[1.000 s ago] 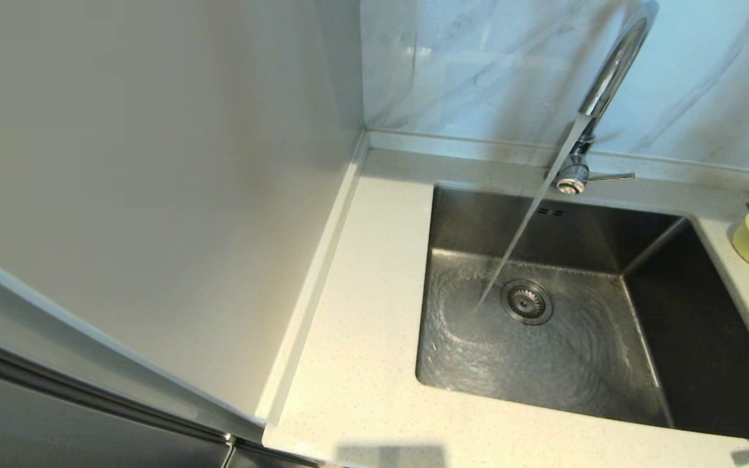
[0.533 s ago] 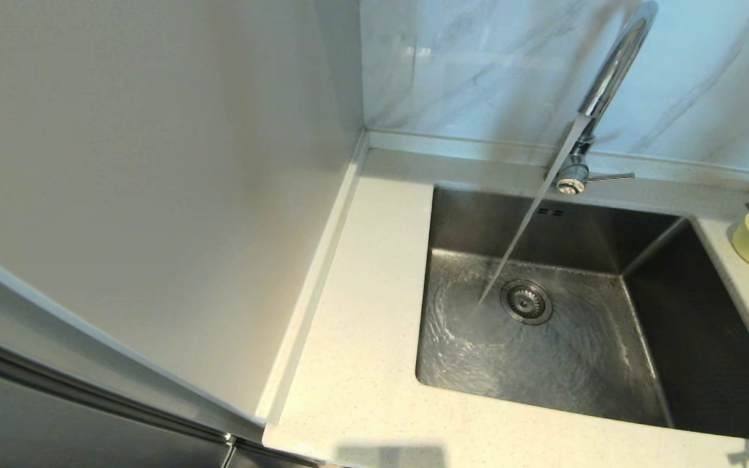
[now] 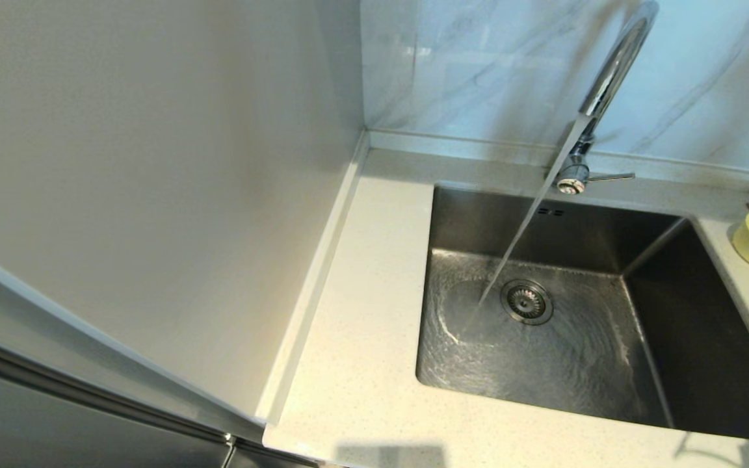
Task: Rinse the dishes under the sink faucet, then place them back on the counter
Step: Place the plate on the table, then turn off the faucet
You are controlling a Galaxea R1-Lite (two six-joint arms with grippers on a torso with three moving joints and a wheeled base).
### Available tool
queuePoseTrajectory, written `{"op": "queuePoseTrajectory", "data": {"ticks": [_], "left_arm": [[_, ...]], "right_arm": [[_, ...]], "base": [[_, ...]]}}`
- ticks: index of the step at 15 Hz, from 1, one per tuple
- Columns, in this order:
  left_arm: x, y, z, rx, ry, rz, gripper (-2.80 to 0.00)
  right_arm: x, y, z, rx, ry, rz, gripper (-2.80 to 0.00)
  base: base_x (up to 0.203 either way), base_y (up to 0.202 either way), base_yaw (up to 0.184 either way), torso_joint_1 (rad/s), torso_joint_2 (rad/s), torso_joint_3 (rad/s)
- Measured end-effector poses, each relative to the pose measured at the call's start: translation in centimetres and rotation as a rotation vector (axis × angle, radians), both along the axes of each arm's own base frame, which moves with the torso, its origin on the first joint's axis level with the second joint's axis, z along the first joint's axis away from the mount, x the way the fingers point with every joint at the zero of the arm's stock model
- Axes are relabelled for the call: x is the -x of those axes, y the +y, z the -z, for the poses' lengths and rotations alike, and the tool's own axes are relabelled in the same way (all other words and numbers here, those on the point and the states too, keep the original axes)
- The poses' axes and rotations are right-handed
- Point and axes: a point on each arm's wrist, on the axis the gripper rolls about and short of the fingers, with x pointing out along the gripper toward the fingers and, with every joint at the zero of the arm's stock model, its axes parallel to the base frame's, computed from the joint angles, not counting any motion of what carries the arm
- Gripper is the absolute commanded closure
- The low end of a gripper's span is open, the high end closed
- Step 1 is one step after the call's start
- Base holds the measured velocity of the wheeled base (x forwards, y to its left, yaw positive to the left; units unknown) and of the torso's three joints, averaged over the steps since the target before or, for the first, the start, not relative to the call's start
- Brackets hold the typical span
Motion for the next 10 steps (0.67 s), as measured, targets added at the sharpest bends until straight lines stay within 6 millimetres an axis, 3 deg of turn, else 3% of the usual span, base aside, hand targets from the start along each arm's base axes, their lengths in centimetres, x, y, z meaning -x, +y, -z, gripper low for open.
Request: {"op": "queuePoseTrajectory", "data": {"ticks": [6, 8, 10], "left_arm": [[0.0, 0.0, 0.0, 0.000, 0.000, 0.000, 0.00], [0.0, 0.0, 0.0, 0.001, 0.000, 0.000, 0.00], [0.0, 0.0, 0.0, 0.001, 0.000, 0.000, 0.00]], "right_arm": [[-0.7, 1.9, -4.1, -0.040, 0.252, 0.023, 0.00], [-2.2, 2.6, -5.3, -0.013, 0.283, 0.007, 0.00], [-5.1, 3.5, -5.6, -0.059, 0.319, -0.052, 0.00]], "base": [[0.000, 0.000, 0.000, 0.000, 0.00, 0.000], [0.000, 0.000, 0.000, 0.000, 0.00, 0.000], [0.000, 0.000, 0.000, 0.000, 0.00, 0.000]]}}
